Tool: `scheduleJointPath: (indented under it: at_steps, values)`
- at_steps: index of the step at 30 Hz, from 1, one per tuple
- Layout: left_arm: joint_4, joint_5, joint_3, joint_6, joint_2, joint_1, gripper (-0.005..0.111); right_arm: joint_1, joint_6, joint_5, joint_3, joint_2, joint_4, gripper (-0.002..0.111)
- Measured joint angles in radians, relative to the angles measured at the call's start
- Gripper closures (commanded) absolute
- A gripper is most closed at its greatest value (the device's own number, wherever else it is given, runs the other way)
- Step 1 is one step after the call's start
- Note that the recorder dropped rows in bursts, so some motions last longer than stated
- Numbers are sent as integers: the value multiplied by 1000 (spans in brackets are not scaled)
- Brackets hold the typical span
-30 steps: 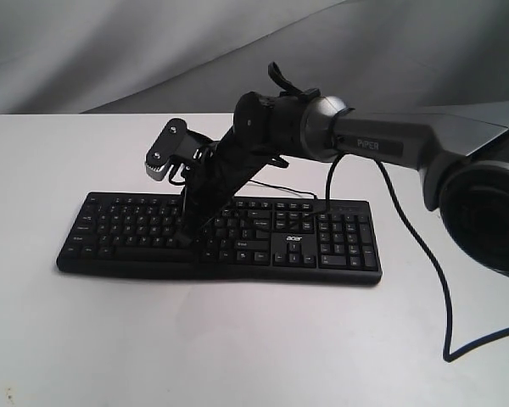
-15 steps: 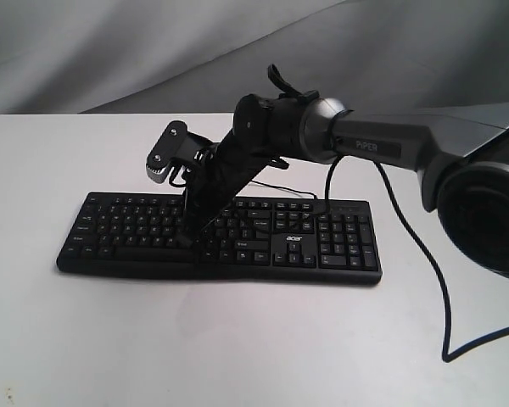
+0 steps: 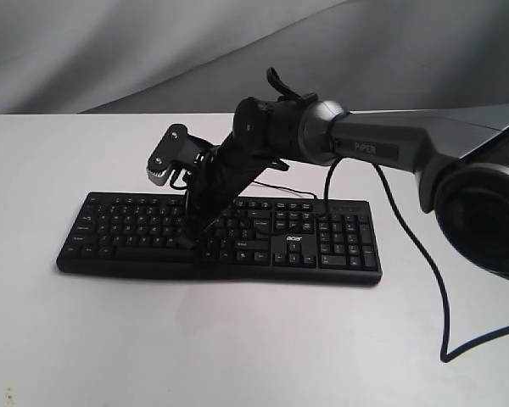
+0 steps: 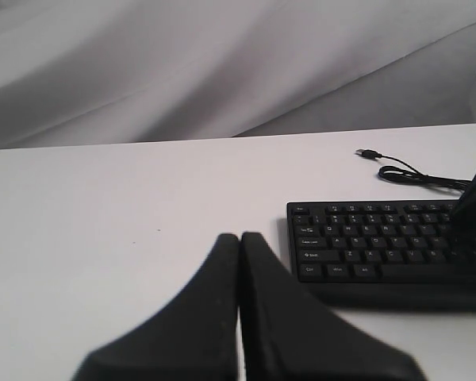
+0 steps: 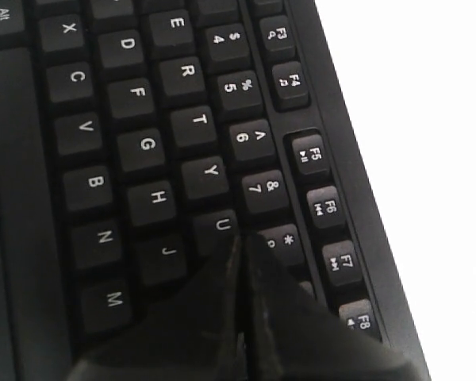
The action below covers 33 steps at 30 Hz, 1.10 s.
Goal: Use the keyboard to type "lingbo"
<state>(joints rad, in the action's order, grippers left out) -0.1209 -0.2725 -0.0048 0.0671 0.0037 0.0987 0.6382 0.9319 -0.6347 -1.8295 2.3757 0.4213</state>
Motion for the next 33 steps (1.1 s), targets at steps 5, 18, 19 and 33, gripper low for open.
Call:
scheduleJointPath:
  at_steps: [5,18,19,33]
  values:
    - [0,0,0,0,0,0,106,0,0,3,-2,6,0,108]
    - [0,0,0,0,0,0,106,47,0,-56,-4,-42,-8,108]
    - [0,0,0,0,0,0,106,51,2,-59,-4,-42,-5,108]
    - [0,0,0,0,0,0,106,69,21,-80,-4,-30,22,108]
